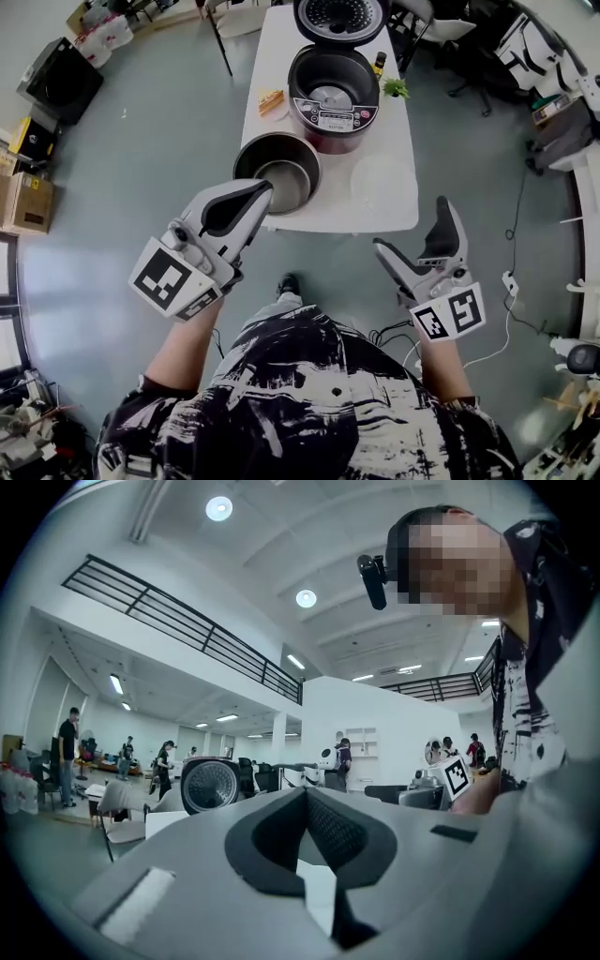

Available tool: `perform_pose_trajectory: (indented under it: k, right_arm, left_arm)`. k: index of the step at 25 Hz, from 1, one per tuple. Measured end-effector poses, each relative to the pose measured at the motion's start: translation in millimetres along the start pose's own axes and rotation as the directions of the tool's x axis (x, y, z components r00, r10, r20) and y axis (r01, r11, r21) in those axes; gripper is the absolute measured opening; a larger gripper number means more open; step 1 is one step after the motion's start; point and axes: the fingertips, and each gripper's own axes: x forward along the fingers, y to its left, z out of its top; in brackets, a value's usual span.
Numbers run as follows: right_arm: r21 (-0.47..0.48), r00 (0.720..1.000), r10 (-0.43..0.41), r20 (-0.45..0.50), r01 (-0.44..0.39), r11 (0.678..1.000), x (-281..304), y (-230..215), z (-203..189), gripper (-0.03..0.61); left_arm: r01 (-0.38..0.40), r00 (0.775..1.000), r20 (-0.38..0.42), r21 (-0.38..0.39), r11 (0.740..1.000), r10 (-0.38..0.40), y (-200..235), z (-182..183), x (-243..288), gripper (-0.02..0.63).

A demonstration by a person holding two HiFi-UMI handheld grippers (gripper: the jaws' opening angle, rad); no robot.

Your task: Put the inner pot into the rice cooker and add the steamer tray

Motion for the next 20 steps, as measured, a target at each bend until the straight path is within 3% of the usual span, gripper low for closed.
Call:
perform_pose_trajectory:
  k: [9,14,20]
  right_arm:
    - [0.048,0.997,0.024,-0.067,-0.021,0.999,54,-24,-34,0.532]
    - [0.091,0.987,0.121,-0.102,-0.112,0.99,62,-53,-51,0.533]
    - [0.133,0.966,0.209,-0.15,-0.19,0.973,94,-54,-73,0.532]
  left_arm:
    - [-0.011,1.0,-0.003,0.0,1.0,0.011,50,-4,52,0.005]
    - [-0.103,0.995,-0.008,0.041,0.994,0.103,50,4,90,0.005]
    - [-0.192,0.981,-0.015,0.043,0.98,0.193,74,3,90,0.005]
